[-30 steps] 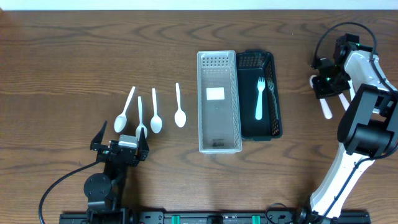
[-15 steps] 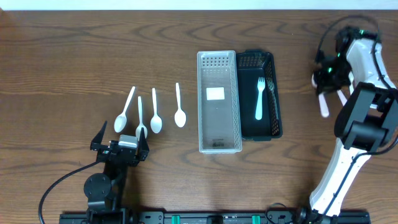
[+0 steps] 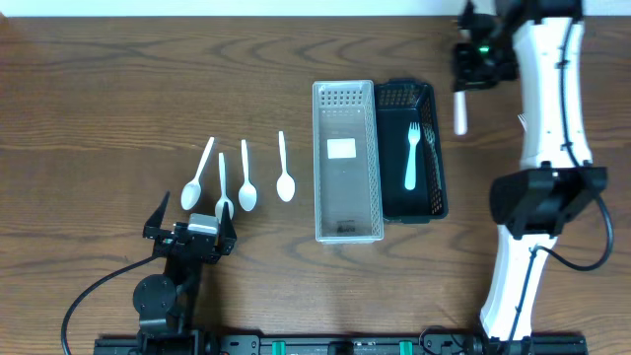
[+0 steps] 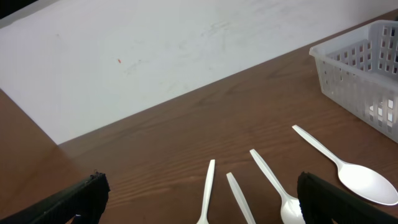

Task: Pack container
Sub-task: 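Carry the spoon into the black mesh tray and release it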

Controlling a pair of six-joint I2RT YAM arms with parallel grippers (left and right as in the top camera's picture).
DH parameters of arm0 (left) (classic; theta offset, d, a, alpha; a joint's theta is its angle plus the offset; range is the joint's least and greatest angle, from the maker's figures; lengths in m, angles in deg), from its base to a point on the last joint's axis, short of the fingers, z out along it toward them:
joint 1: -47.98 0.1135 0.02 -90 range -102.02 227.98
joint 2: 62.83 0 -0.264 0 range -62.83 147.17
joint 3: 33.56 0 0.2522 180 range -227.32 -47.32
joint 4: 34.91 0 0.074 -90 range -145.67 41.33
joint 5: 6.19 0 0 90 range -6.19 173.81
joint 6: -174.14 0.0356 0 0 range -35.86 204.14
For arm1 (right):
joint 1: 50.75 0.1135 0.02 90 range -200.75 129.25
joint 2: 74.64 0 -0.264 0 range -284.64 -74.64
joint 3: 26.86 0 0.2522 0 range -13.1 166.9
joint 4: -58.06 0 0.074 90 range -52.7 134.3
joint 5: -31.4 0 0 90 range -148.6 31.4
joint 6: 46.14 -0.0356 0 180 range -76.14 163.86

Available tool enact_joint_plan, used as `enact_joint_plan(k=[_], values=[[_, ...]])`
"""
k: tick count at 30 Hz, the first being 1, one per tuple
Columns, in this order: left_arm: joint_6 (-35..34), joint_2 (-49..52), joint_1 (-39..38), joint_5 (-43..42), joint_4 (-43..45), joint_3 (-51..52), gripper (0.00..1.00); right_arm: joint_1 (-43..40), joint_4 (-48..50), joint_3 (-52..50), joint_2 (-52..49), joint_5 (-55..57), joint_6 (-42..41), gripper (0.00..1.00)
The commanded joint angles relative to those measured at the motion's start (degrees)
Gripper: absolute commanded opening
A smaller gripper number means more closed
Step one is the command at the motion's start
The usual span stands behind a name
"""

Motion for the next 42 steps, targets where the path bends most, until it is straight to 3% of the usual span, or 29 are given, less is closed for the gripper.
enact_joint_plan(k=[1,11,21,28,31,35,39,42], values=[[-0.55,-0.28,0.35,-0.85,-1.88,0.98,0.98,3.56,-0.2,0.39,0.98,-2.84,-5.55,0.01],[-0.55,-0.28,0.35,-0.85,-1.88,0.98,0.98,10.21,-0.31,-2.25,0.96,3.93,-14.14,0.01],[-0.55,-0.28,0.35,-0.85,-1.88,0.98,0.98,10.73,5.35,-15.76,0.96,8.39,-18.99,0.03],[-0.55,-0.28,0.35,-0.85,-1.88,0.98,0.98,10.84,7.45,-22.08,0.98,8.39,-18.91,0.26],[-0.55,-0.28,0.35,-0.85,-1.88,0.98,0.98,10.84,7.93,-22.29,0.98,8.37,-17.68,0.62],[-0.55,-0.28,0.35,-0.85,-1.88,0.98,0.98,10.14,7.82,-20.74,1.01,8.41,-14.71,0.99],[-0.55,-0.28,0.35,-0.85,-1.88,0.98,0.98,6.05,5.25,-15.47,1.03,8.83,-11.19,0.99],[-0.55,-0.28,0.35,-0.85,-1.88,0.98,0.98,0.96,2.49,-10.75,1.03,8.83,-0.92,0.99]])
